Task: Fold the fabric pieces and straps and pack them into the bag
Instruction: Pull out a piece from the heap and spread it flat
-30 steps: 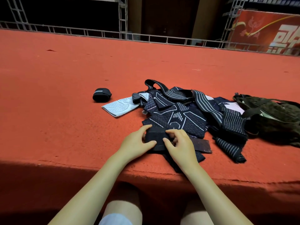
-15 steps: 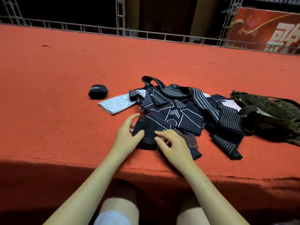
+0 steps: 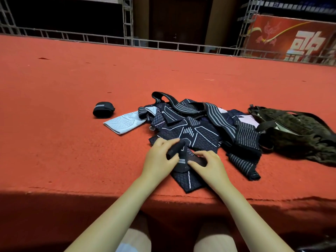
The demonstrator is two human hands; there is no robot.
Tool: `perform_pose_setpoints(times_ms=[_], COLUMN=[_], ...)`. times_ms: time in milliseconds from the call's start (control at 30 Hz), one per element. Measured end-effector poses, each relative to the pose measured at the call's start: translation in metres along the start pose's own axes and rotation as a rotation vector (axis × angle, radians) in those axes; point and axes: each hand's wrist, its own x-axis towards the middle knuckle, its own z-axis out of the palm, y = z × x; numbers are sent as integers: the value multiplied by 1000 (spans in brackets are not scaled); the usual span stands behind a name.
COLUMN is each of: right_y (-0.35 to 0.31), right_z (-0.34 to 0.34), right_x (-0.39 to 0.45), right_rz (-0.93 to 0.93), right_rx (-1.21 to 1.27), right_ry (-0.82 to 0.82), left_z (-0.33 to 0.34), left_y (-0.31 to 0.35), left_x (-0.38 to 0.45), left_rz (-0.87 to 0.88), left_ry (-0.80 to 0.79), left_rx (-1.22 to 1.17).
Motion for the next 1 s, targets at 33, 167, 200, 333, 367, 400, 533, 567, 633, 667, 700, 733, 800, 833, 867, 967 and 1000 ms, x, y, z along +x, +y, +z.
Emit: perform_pose_setpoints(times_ms=[33, 167, 200, 333, 367, 400, 533, 567, 633, 667, 700, 733, 800, 833, 867, 967, 1000], right_y=[1, 4, 4, 8, 10, 10, 12, 12, 13, 13, 13, 13, 12, 12, 12, 10, 9], right_z=[-2, -7, -8, -7, -6, -6, -7, -8, -9, -9, -9, -9, -9, -8, -8, -9, -10], right_x=[-1, -3, -4, -6, -7, -7, -8, -8, -8, -8, -9, -10, -11, -12, -12, -13, -13], right_rz=[8, 15, 19, 105, 119, 121, 73, 74, 63, 55, 51, 55, 65, 65, 63, 58, 56], right_rx=[34, 128, 148, 216, 236, 254, 248, 257, 294, 312, 333, 364, 436, 457, 465, 455, 454], right_ry=[7, 3, 16, 104, 105, 99, 111, 130, 177, 192, 194, 180, 129, 113, 111, 132, 137], left_z=[7, 20, 20, 21, 21, 21, 20, 20, 19, 19, 19, 18, 18, 17, 18, 20, 21], left_y=[1, 1, 0, 0, 0, 0, 1, 2, 4, 5, 5, 5, 5, 5, 4, 1, 0], left_x=[-2, -5, -5, -6, -7, -7, -7, -8, -8, -8, -8, -8, -8, -9, -9, -10, -10], left_rz=[17, 50, 47, 97, 110, 119, 130, 126, 114, 106, 95, 81, 68, 74, 82, 79, 73], left_ry=[-40, -106, -109, -132, -135, -138, -151, -155, -159, -160, -161, -166, -183, -187, -189, -229, -245], left_rx=[13, 82, 81, 125, 135, 143, 185, 193, 206, 204, 193, 179, 186, 212, 242, 283, 268])
